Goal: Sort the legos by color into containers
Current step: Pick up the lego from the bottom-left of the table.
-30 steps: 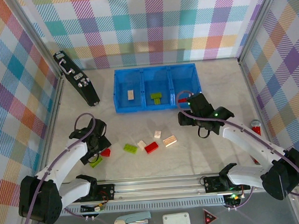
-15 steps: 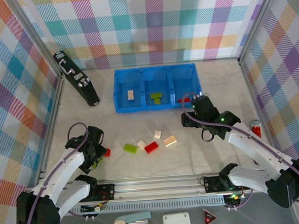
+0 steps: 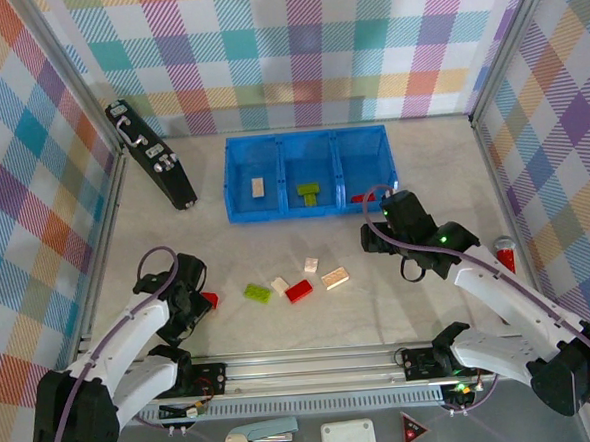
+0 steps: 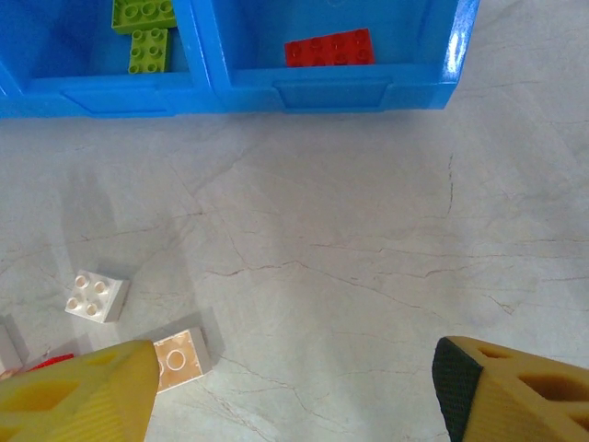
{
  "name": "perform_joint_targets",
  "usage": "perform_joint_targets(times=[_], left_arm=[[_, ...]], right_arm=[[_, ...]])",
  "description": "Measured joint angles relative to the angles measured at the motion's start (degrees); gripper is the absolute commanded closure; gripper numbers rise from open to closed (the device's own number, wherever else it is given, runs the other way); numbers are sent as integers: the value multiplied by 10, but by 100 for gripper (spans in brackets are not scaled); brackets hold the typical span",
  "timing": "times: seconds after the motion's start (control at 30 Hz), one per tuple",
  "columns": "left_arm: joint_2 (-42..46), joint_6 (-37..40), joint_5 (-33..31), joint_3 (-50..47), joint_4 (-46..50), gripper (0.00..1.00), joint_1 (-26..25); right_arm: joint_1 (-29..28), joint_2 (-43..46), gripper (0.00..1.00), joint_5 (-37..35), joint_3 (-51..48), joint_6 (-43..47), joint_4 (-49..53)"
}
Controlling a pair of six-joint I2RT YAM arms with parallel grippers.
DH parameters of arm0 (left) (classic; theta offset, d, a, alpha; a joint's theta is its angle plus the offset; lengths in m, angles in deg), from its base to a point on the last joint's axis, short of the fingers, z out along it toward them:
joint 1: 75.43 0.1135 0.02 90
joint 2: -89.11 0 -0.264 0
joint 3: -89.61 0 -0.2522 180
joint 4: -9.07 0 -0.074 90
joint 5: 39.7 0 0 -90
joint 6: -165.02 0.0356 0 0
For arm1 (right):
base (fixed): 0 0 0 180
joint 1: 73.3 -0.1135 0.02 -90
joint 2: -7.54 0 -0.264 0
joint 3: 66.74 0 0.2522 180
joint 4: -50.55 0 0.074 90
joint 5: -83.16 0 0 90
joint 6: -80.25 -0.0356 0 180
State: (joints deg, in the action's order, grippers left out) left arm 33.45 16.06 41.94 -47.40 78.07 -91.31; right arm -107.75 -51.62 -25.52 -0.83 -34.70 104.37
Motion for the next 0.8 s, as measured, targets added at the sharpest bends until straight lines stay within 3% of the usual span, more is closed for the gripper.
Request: perform_joint_targets(times=[0.8], left_arm=[[-37,44,-13,-2,-45,32,3]], right_arm=[[0,37,21,3,-26,-27,10]])
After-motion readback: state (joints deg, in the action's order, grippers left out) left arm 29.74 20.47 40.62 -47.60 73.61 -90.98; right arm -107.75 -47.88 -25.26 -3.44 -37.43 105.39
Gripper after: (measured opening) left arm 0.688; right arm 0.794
